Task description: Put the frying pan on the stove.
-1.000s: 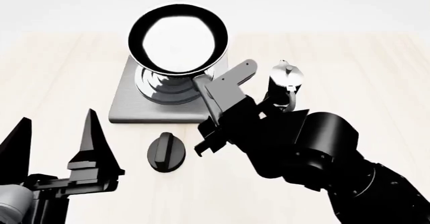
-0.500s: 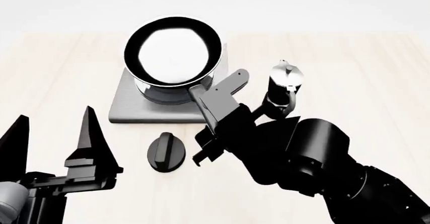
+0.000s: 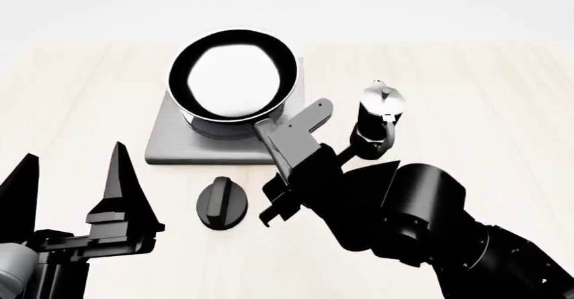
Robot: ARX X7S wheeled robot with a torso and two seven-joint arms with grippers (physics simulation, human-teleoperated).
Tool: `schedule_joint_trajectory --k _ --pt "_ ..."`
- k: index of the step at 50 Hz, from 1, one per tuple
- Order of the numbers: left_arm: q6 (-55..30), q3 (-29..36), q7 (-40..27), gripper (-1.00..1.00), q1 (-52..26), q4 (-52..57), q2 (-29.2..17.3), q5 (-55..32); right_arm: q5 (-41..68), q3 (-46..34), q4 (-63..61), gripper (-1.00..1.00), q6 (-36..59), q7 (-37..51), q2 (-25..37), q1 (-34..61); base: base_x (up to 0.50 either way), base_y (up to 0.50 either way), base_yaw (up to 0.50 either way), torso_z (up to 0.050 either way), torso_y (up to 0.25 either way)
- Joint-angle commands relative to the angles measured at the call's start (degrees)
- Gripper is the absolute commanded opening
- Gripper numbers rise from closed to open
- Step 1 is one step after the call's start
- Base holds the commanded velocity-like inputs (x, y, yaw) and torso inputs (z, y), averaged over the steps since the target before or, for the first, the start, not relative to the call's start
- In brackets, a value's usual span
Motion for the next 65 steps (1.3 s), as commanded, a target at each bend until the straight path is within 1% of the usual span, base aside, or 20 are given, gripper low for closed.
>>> schedule_joint_trajectory --k 1,15,31,65 --pt "0.0 0.2 -0.4 1.00 -0.1 0.1 -0.3 -0.2 -4.8 1.1 -0.3 -1.00 -0.5 -0.1 -0.4 1.0 0.00 0.00 0.00 0.000 0.000" --pt "-0.3 0.3 -1.1 1.00 -0.8 0.2 -0.9 -0.9 -5.1 0.8 0.8 -1.00 -1.9 -1.1 -0.5 0.7 0.00 0.00 0.00 0.000 0.002" --pt "0.8 1.0 -0.6 1.00 -0.2 -0.6 -0.7 0.2 -6.8 -0.5 2.4 -1.00 -4.7 -2.4 0.0 -1.2 0.00 0.00 0.00 0.001 0.002" --pt "1.1 0.8 -1.7 1.00 -0.3 -0.1 -1.7 -0.7 -7.1 -1.3 3.7 -1.00 -6.0 -2.9 -0.6 -1.5 0.00 0.00 0.00 0.001 0.002"
